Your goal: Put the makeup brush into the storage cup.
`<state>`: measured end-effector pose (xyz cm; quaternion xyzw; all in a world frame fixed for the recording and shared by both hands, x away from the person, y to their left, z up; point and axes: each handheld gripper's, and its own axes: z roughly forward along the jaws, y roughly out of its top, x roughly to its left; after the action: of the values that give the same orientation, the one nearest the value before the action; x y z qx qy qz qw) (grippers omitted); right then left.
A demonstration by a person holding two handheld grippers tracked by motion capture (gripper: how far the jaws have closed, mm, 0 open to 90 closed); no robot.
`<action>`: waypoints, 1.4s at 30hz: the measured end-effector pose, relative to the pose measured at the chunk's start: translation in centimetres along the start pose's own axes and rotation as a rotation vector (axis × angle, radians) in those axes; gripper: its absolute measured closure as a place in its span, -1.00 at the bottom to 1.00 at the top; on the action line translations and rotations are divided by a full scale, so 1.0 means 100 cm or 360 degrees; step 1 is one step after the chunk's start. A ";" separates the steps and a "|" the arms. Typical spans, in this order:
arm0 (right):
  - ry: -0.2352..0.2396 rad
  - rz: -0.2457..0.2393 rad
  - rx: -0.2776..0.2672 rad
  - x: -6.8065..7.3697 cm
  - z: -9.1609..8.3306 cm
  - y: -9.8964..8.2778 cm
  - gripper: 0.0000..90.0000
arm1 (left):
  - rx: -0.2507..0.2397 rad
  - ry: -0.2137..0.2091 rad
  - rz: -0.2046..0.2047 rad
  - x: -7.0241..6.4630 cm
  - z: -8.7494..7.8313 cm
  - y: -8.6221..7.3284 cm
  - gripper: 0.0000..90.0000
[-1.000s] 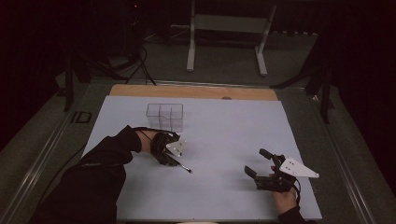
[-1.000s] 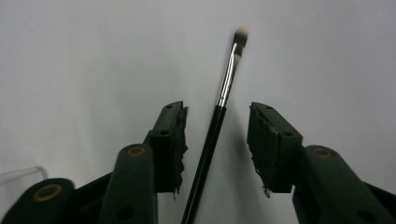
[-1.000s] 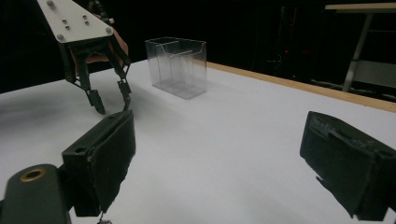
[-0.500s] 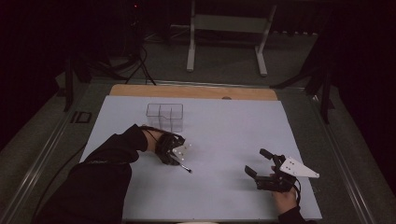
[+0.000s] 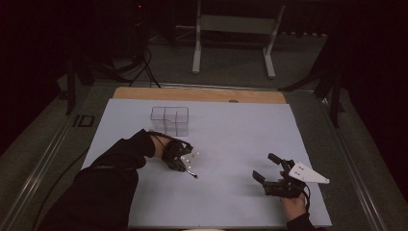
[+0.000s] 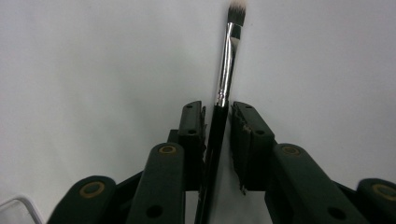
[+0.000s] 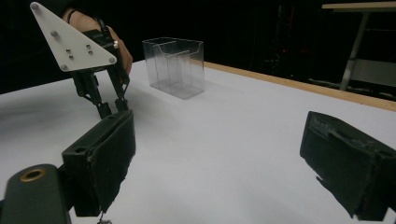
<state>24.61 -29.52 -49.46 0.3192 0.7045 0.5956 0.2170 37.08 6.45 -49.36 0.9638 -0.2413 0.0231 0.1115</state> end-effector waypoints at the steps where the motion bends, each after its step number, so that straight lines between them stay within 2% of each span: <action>1: -0.0001 0.0000 0.0002 0.000 0.000 0.000 -0.77 | 0.0002 -0.0006 0.0002 0.000 0.000 0.000 0.76; 6: -0.0001 0.0002 0.0002 0.000 0.000 0.000 -0.77 | 0.0025 -0.0024 0.0013 0.000 0.000 0.002 0.88; 8: -0.0008 0.0001 0.0002 0.000 0.000 0.000 -0.77 | 0.0019 -0.0031 0.0009 0.000 0.000 0.002 0.89; 10: -0.0019 0.0010 -0.0010 -0.001 -0.002 0.000 -0.77 | -0.0010 -0.0007 -0.0008 -0.001 -0.004 0.002 0.90; 12: -0.0025 0.0013 -0.0011 -0.002 -0.003 0.000 -0.77 | -0.0050 0.0041 -0.0091 0.000 -0.012 0.001 0.90; 15: -0.0027 0.0015 -0.0006 -0.001 -0.002 0.000 -0.77 | -0.0109 0.0076 -0.0229 0.000 -0.024 0.000 0.90; 17: -0.0025 0.0010 0.0000 -0.001 -0.002 0.000 -0.77 | -0.0133 0.0088 -0.0271 0.000 -0.031 -0.001 0.90; 22: -0.0028 0.0012 0.0002 -0.001 -0.002 0.000 -0.77 | -0.0186 0.0111 -0.0330 -0.002 -0.041 -0.003 0.90; 30: -0.0029 0.0015 0.0002 -0.001 -0.002 0.000 -0.77 | -0.0300 0.0165 -0.0481 -0.005 -0.057 -0.008 0.90; 32: -0.0030 0.0014 0.0005 -0.002 -0.002 0.000 -0.77 | -0.0362 0.0180 -0.0534 -0.006 -0.062 -0.011 0.90; 36: -0.0031 0.0012 0.0006 -0.001 -0.001 0.000 -0.77 | -0.0480 0.0209 -0.0595 -0.009 -0.073 -0.016 0.90; 39: -0.0033 0.0014 0.0007 -0.001 -0.001 0.000 -0.77 | -0.0538 0.0266 -0.0634 -0.013 -0.081 -0.019 0.90; 40: -0.0032 0.0012 0.0005 -0.001 -0.001 0.000 -0.77 | -0.0559 0.0276 -0.0668 -0.014 -0.083 -0.019 0.90; 42: -0.0037 0.0011 0.0004 -0.001 -0.002 0.000 -0.77 | -0.0598 0.0288 -0.0671 -0.017 -0.087 -0.022 0.90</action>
<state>24.58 -29.72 -49.42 0.3288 0.7016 0.5917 0.2225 36.66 11.07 -41.52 0.9491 -0.0250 0.0403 0.3113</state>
